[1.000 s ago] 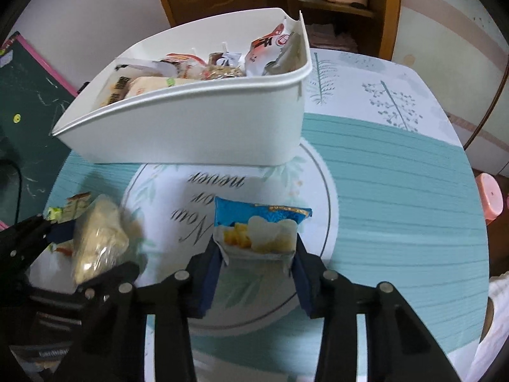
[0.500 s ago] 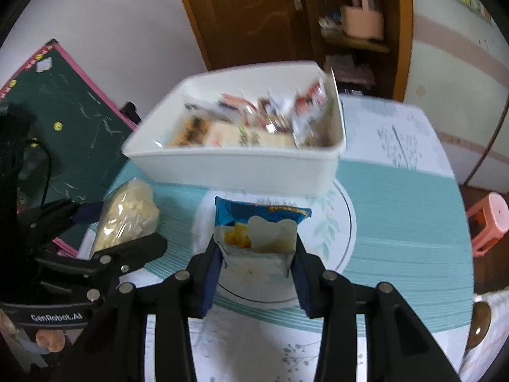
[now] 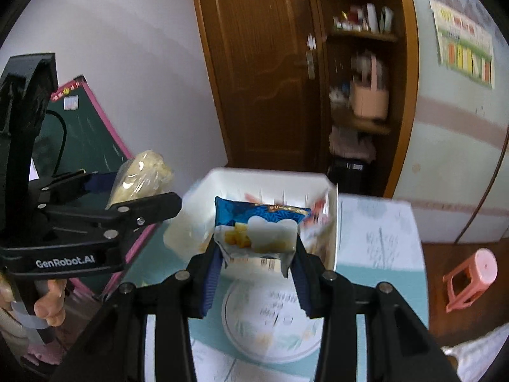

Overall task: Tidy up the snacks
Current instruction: 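Carry both packs over the white tray and open both tools to drop them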

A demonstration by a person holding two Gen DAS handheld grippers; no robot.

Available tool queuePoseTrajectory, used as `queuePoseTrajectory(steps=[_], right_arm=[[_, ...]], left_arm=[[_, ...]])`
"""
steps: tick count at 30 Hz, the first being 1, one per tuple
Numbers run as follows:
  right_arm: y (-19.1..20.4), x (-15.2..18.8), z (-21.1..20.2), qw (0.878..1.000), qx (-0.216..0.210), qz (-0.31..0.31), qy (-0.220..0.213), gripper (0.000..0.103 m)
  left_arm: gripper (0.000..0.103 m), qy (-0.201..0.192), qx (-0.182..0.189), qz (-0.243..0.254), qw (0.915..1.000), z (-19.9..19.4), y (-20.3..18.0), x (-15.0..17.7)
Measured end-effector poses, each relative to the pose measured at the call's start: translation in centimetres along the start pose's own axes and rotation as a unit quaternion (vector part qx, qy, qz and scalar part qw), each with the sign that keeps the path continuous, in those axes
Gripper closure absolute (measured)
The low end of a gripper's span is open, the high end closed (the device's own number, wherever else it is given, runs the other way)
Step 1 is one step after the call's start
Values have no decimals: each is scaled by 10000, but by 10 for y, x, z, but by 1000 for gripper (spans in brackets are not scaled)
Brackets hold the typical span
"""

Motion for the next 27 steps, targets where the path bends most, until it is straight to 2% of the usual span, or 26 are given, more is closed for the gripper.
queuePoseTrajectory(steps=[6,13,17,27], right_arm=[[-2,-54,-5,9995,120,-4,-301,62],[-16,-90,3,9983,340,73,-472,61],[-31,-94,21,9982,411,242,-362,60],[-63,-66,74,9959,445,764,168,60]], left_arm=[[28,-200,-313,189,9991,0,10,-48],[28,-104,-438,91,9989,27,20,-70],[28,120,-478,-28,9988,58,25,-68],[28,514,-624,-82,9967,120,27,-52]])
Point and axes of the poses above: each gripper's, at about its wrist camera, not at the fingertips, and z roughly the way its jaws point, y to its left, x to its underside, the point moved 10 cm from there along z, roughly the way its jaws point, and after that the axes turned 4 degrees about -x, right-handed, at the moved point
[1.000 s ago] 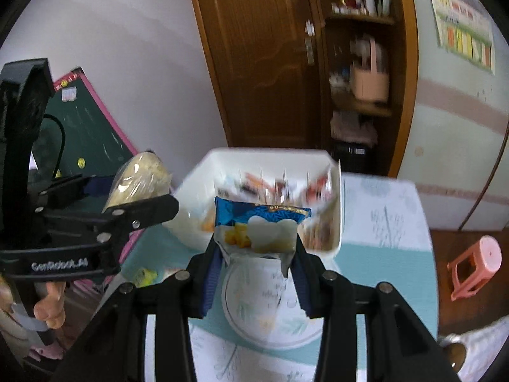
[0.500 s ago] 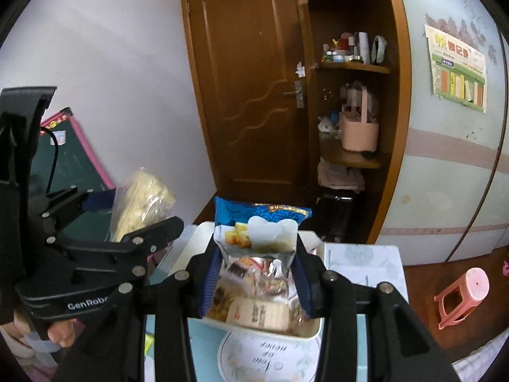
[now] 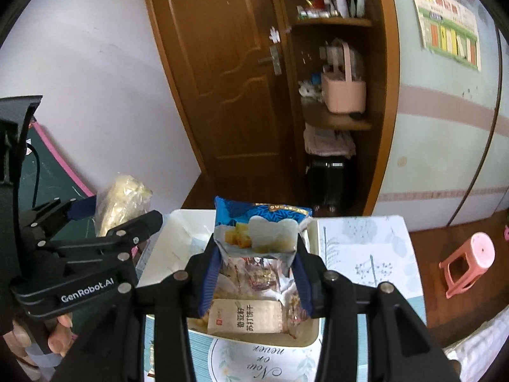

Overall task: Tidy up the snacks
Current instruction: 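Carry both packs over the white tray and open both tools to drop them, then withdraw both tools from the tray toward the green pack and wrapper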

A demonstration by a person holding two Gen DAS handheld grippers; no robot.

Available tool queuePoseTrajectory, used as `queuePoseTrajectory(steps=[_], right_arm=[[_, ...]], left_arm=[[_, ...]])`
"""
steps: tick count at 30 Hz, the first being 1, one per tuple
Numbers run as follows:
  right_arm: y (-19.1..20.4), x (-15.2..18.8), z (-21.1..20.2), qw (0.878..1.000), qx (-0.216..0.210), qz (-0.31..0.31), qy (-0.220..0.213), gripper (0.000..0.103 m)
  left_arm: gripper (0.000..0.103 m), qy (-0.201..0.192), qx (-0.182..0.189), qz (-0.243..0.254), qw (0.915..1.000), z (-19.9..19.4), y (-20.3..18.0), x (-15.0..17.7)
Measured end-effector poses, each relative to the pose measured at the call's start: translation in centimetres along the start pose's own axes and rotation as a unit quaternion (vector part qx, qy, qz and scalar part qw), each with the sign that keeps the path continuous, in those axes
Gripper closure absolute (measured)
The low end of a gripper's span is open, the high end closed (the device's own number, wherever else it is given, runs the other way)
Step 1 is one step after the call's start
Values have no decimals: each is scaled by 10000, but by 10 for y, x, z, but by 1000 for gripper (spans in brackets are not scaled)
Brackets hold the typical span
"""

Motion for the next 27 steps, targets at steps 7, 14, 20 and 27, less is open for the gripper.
queuePoseTrajectory(steps=[7,14,20,27], right_arm=[[-9,11,20,9995,-51,223,197,58],[-11,28,50,9983,-1,111,571,49],[-21,53,66,9947,22,214,1007,42],[-23,61,65,9935,-32,315,1096,42]], left_arm=[[27,116,-79,34,9999,28,-7,3],[4,244,-350,156,9990,57,-10,11],[0,586,-668,477,9949,81,-8,34],[0,701,-330,292,9966,85,-11,47]])
Point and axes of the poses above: each gripper's, at about its wrist camera, not at the fingertips, and z roughly the way its jaws point, y to its left, x to its underside, the point moved 10 cm from there along z, roughly the way its jaws point, and after that the axes turned 4 degrees about -x, right-handed, at the moved point
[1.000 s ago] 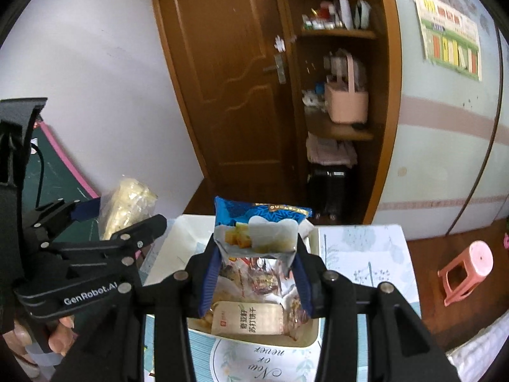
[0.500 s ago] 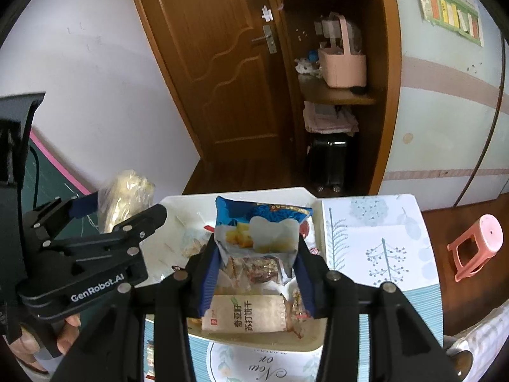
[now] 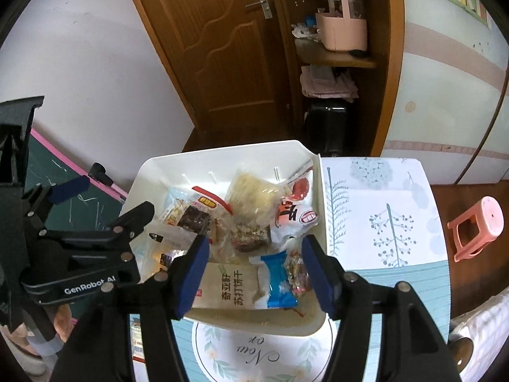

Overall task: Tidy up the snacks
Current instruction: 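Withdraw both tools from the tray toward the green pack and wrapper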

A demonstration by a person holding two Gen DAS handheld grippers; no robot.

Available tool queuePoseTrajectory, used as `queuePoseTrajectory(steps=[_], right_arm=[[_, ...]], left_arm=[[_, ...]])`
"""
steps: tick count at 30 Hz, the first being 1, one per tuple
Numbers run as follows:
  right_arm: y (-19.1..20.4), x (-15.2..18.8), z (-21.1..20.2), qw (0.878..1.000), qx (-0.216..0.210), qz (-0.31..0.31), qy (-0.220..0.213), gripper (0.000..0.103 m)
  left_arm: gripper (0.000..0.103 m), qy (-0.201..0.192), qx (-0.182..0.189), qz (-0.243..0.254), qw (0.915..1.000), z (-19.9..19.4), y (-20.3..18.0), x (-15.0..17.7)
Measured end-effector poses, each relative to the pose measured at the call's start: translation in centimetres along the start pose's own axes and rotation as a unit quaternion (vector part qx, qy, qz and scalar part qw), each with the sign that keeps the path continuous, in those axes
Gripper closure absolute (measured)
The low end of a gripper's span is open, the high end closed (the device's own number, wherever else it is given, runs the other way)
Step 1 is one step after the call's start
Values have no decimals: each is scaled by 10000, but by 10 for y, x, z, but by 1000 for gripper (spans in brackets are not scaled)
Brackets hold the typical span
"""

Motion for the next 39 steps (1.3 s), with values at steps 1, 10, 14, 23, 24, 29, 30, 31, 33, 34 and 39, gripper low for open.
queuePoseTrajectory(steps=[1,10,14,23,24,29,30,31,33,34,39], right_arm=[[0,1,0,10000,-9,-8,8,42],[1,10,-3,9999,-50,-3,95,42],[3,12,-11,9999,-70,22,69,42],[12,11,-48,9997,-86,15,-209,42],[14,12,-53,9997,-79,-5,-249,42],[28,15,-83,9989,-100,-118,-434,42],[30,16,-88,9988,-103,-151,-460,42],[35,18,-93,9986,-117,-193,-489,42],[44,22,-103,9981,-150,-272,-538,42],[50,26,-108,9978,-168,-330,-555,42],[76,43,-115,9965,-244,-601,-524,42]], left_arm=[[0,1,27,-15,10000,-1,0,1],[0,-6,198,-68,9998,-18,0,7],[0,-78,237,-89,9996,-33,-1,6],[1,-364,277,-111,9989,-85,4,4],[1,-397,282,-110,9988,-91,4,4],[1,-605,375,-201,9973,-130,19,13],[1,-644,384,-223,9969,-136,23,15],[0,-687,401,-248,9965,-143,28,19],[1,-748,413,-287,9959,-155,37,27],[0,-777,414,-312,9956,-161,44,33],[0,-794,409,-450,9950,-174,75,66]])
Point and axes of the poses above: each gripper's, at about its wrist camera, not at the fingertips, and z roughly the way its jaws point, y to its left, x to its underside, the point moved 10 cm from there along z, roughly the way its jaws point, and after that the axes turned 4 degrees about -x, right-handed, at the moved point
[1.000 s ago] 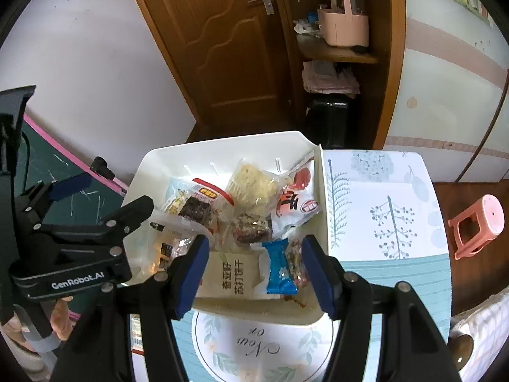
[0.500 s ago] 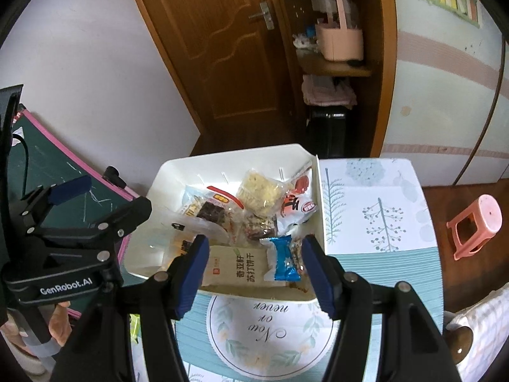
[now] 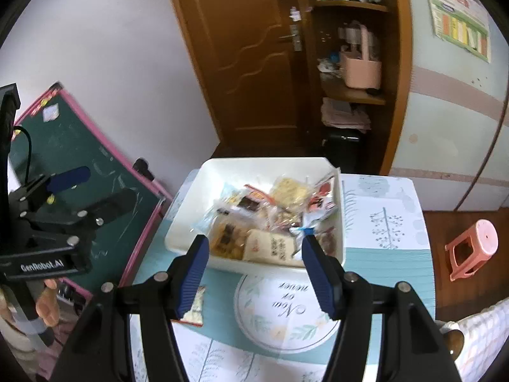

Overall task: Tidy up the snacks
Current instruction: 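Withdraw both tools from the tray toward the green pack and wrapper, then grasp the green-and-yellow pack with the left tool while the right tool grasps the LIPO wrapper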

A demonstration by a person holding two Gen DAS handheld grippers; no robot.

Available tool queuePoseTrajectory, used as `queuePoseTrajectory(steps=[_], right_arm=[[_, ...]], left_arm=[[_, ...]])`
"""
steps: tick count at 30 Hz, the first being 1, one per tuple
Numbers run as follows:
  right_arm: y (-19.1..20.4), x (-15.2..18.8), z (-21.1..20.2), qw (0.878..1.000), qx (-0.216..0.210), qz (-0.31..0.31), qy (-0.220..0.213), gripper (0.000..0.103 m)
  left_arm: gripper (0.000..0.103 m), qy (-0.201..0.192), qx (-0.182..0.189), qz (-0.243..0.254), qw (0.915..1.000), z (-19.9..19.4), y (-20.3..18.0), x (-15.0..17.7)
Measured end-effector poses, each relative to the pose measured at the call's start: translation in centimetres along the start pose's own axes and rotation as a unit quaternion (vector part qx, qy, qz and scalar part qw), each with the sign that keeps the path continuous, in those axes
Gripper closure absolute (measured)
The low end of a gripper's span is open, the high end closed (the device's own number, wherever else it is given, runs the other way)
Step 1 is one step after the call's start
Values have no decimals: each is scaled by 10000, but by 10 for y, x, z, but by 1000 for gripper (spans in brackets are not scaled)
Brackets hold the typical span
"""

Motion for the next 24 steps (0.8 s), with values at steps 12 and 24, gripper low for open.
queuePoseTrajectory(steps=[12,24], right_arm=[[69,71,58,9964,-146,-583,605,40],[90,150,163,9856,-140,-428,1627,40]], left_arm=[[0,653,-472,-346,9961,41,77,137],[1,1781,-467,-784,9798,133,77,263]])
Point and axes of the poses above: each gripper's, at about its wrist camera, not at the fingertips, and z roughly the way its jaws point, y to its left, x to its underside, the point moved 10 cm from there along z, roughly the way its jaws point, and after that the axes turned 4 degrees about -x, right-handed, at the moved point
